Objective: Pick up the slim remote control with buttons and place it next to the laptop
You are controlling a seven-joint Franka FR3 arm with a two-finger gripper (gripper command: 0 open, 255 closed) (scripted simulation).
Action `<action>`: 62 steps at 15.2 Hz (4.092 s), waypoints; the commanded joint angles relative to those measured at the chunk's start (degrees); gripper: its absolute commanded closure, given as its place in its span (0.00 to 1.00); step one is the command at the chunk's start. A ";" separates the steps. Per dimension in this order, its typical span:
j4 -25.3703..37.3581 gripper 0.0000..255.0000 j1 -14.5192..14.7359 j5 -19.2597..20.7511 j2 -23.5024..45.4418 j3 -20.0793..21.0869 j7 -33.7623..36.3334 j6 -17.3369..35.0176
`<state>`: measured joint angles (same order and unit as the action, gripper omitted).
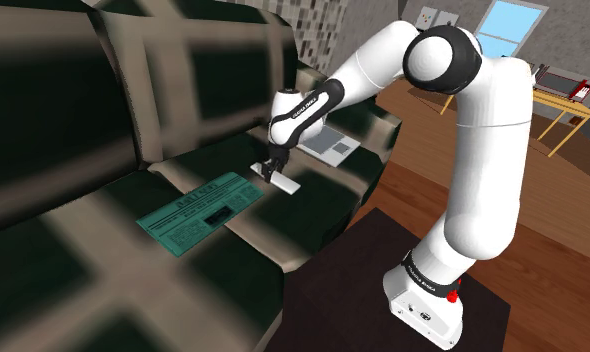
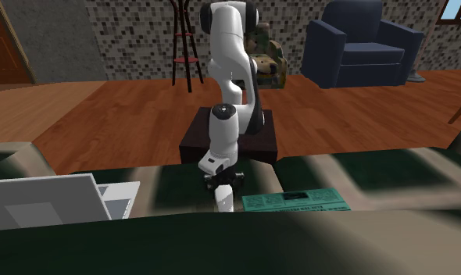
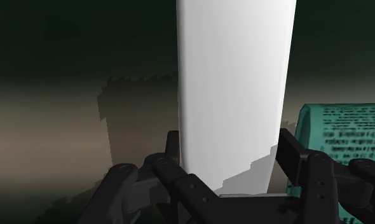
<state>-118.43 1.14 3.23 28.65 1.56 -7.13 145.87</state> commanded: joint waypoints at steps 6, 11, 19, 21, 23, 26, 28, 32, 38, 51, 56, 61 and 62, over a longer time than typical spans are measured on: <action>-0.45 1.00 -0.16 -0.32 -4.40 0.22 -0.29 -3.95; -0.34 1.00 -0.24 -0.56 -7.35 0.35 -0.49 -7.01; 0.49 1.00 -0.35 -0.92 -11.64 0.52 -0.81 -12.13; 0.83 1.00 -0.37 -1.01 -12.63 0.55 -0.88 -13.44; 1.21 1.00 -0.38 -1.09 -13.58 0.58 -0.96 -14.78; 1.87 1.00 -0.40 -1.20 -14.93 0.61 -1.06 -16.79; 2.38 1.00 -0.41 -1.27 -15.79 0.63 -1.13 -18.15; 3.54 1.00 -0.43 -1.41 -17.38 0.67 -1.25 -20.90; 5.66 1.00 -0.45 -1.58 -19.46 0.71 -1.42 -25.10; 11.84 1.00 -0.46 -1.84 -22.63 0.75 -1.71 -34.45; 14.82 1.00 -0.46 -1.90 -23.35 0.76 -1.80 -38.13; 16.02 1.00 -1.89 -1.98 -23.88 -0.43 -4.47 -39.81; 15.96 1.00 -2.60 -2.00 -23.94 -1.03 -5.79 -39.79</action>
<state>-102.83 -0.76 1.22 4.52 1.12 -11.57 106.22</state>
